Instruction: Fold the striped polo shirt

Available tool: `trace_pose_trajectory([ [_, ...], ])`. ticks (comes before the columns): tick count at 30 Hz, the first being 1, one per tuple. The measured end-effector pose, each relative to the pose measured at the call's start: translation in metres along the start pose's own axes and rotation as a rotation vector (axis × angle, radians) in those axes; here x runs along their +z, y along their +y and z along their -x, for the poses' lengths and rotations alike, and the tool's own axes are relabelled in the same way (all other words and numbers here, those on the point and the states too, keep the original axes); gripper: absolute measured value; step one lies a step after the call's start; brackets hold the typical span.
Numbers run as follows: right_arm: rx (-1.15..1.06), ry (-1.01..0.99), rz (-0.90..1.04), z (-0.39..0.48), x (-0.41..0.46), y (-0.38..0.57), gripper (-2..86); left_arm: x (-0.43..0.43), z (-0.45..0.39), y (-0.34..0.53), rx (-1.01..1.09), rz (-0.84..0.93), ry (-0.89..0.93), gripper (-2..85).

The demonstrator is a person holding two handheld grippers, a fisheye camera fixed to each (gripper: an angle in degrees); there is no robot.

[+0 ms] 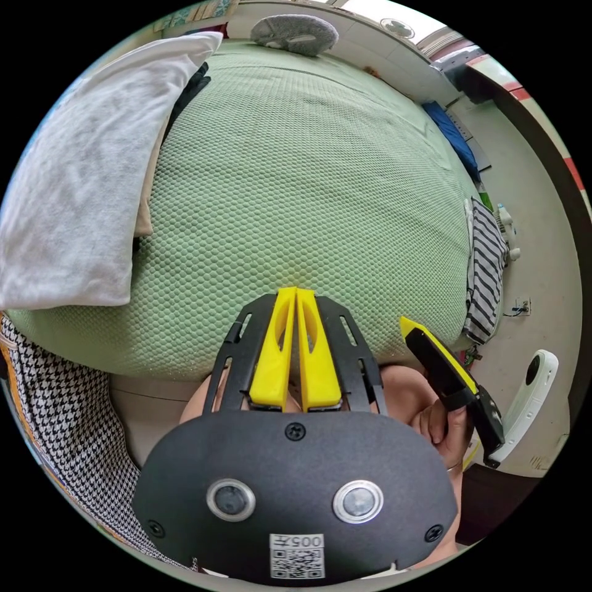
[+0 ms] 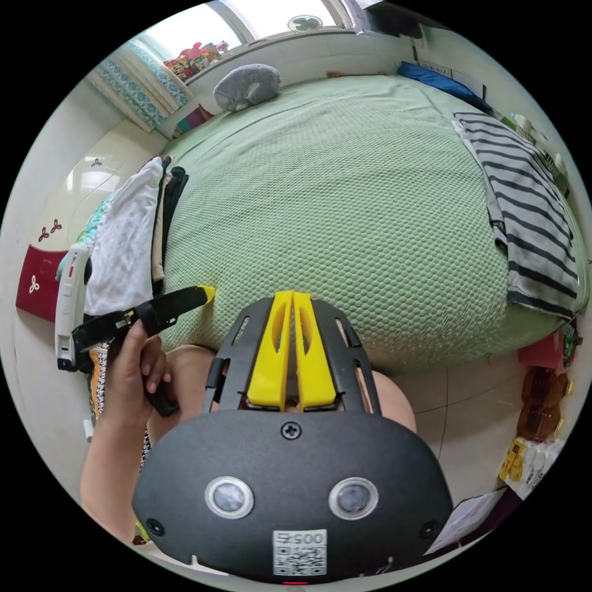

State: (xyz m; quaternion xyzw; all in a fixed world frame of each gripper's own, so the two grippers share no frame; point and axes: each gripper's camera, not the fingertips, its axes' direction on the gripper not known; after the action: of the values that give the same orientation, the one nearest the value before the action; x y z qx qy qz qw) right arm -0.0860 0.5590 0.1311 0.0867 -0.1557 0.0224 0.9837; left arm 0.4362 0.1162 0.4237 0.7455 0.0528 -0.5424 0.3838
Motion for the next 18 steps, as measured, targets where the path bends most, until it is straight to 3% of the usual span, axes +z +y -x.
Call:
trace_pose_trajectory([
  [18,0.02,-0.016,0.001,0.007,-0.016,0.011,-1.3,-0.018,-0.006,0.002,-0.002,0.004,-0.014,-0.7],
])
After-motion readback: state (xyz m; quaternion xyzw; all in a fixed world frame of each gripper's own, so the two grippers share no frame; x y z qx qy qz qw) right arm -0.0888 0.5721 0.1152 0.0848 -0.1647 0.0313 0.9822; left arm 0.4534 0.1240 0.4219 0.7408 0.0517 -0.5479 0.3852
